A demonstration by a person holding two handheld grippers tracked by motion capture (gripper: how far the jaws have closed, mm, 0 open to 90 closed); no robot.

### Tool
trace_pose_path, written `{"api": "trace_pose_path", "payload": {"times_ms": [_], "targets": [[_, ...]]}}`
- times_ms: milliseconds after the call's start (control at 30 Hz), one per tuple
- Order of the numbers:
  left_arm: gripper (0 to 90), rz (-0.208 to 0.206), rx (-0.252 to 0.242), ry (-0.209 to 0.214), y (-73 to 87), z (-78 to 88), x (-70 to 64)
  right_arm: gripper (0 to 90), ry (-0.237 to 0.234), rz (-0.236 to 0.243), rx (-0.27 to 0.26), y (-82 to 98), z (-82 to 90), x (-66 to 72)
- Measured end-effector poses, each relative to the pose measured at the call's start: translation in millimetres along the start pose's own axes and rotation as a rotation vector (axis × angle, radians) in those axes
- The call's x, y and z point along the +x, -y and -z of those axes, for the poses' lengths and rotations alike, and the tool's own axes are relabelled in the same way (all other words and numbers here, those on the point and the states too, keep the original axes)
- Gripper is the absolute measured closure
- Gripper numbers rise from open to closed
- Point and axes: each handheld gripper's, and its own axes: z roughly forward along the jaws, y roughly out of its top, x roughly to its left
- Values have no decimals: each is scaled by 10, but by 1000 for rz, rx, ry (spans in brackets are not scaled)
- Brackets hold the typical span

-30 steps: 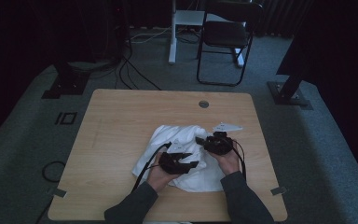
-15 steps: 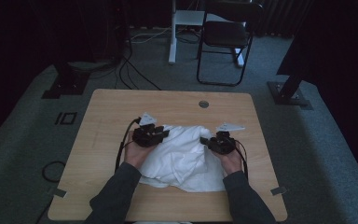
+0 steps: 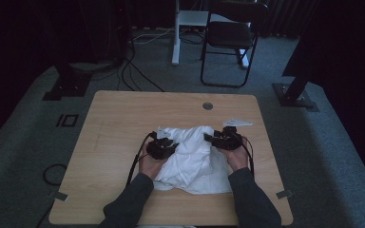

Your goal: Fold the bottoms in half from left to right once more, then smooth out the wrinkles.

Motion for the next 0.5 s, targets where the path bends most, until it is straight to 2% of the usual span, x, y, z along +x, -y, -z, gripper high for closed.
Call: {"api": "trace_pose_path", "payload": {"times_ms": [133, 200, 300, 400, 467, 500], "targets": [[667, -2, 1, -6, 3, -7, 9, 690, -7, -6, 20, -29, -78, -2], [667, -2, -1, -11, 7, -10, 11, 784, -13, -12, 26, -30, -103, -5], [688, -5, -5, -54, 19, -15, 2, 853, -6, -10, 42, -32, -95, -21], [708, 25, -15, -69, 25, -33, 18, 864, -35, -65, 15, -51, 56, -115], [740, 27, -11, -110, 22, -43, 17, 886, -6, -67, 7, -40, 166, -176], [751, 38, -12, -114, 24, -49, 23, 890, 5, -83, -2, -24, 229, -219]]}}
